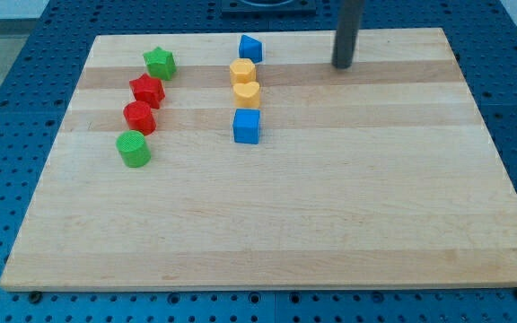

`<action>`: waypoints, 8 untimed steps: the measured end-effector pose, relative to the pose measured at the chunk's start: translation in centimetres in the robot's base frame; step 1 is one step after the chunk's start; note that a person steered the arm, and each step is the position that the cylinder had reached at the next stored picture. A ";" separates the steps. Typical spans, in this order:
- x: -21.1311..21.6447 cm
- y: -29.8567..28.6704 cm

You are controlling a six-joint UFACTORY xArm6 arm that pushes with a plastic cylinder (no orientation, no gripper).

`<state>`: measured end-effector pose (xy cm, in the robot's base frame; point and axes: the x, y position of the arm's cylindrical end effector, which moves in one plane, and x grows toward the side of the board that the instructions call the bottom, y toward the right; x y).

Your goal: Push the yellow hexagon below the green star

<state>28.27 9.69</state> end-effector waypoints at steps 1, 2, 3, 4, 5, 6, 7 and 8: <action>1.5 -2.4; 2.5 -5.5; 2.7 -9.5; 2.2 -13.5; 1.6 -16.1; 0.4 -16.8; -1.8 -16.8; -3.0 -17.7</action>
<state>25.22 -7.99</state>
